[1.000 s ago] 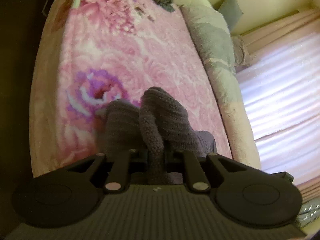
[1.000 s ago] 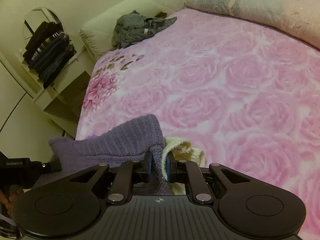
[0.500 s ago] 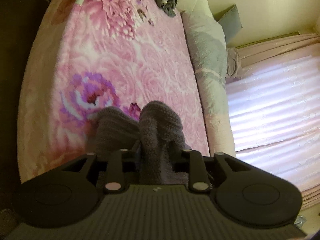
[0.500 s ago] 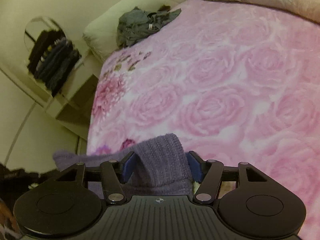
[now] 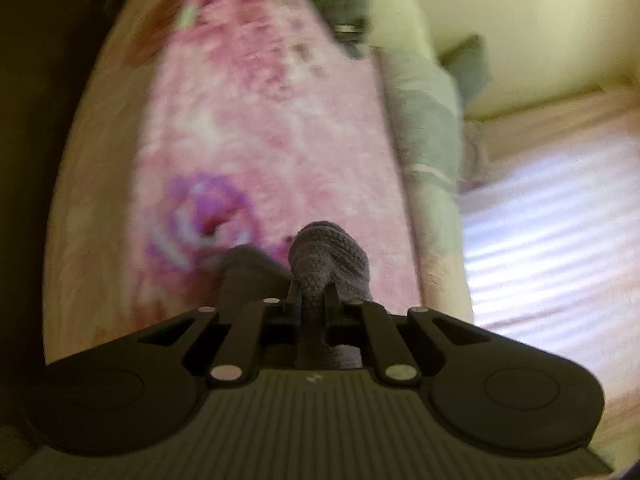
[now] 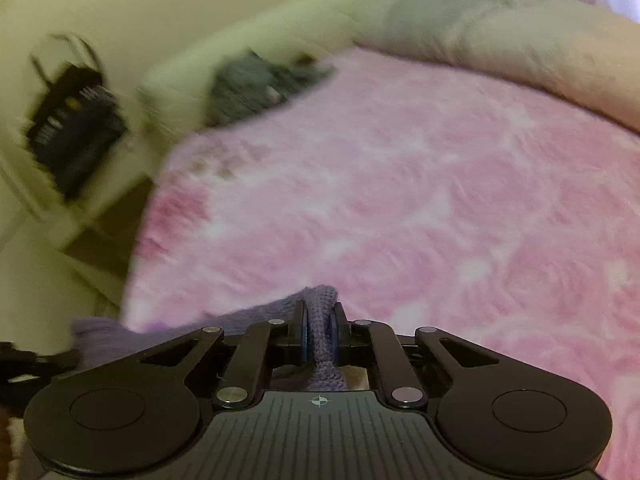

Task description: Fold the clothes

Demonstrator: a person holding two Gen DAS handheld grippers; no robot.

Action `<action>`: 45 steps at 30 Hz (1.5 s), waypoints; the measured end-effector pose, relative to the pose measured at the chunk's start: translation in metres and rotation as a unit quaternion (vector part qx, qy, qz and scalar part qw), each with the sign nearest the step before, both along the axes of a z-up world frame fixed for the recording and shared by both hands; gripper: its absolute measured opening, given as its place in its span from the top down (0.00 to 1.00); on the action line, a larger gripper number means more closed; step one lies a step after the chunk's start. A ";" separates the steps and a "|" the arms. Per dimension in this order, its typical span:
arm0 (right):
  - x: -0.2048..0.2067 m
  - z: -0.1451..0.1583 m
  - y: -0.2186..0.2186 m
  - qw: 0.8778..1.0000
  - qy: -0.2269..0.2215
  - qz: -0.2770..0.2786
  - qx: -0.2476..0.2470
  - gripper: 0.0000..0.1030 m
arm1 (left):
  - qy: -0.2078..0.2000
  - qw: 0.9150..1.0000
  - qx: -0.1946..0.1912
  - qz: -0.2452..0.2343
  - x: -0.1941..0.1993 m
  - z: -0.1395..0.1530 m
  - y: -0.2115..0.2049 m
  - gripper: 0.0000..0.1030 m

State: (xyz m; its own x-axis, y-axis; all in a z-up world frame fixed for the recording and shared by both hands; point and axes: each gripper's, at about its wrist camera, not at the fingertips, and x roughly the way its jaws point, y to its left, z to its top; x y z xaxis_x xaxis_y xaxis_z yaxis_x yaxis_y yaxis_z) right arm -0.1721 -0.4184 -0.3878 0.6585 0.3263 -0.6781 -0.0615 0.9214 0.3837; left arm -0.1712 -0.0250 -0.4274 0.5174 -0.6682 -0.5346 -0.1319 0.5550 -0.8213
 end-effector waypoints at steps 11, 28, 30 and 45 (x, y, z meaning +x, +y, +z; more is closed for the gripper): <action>0.015 0.010 -0.012 0.996 0.049 -0.008 0.073 0.31 | 0.019 1.000 0.009 -0.004 0.023 0.011 -0.010 0.70; 0.020 -0.005 0.000 0.999 0.047 -0.006 -0.009 0.73 | 0.026 0.997 0.076 -0.014 0.027 -0.002 -0.016 0.77; 0.009 0.013 -0.005 0.999 0.032 -0.011 -0.015 0.36 | 0.029 0.993 0.116 -0.015 0.024 0.018 -0.018 0.63; -0.128 0.071 0.041 0.998 0.036 0.038 -0.042 0.54 | -0.071 0.937 0.300 -0.163 -0.099 0.111 -0.123 0.87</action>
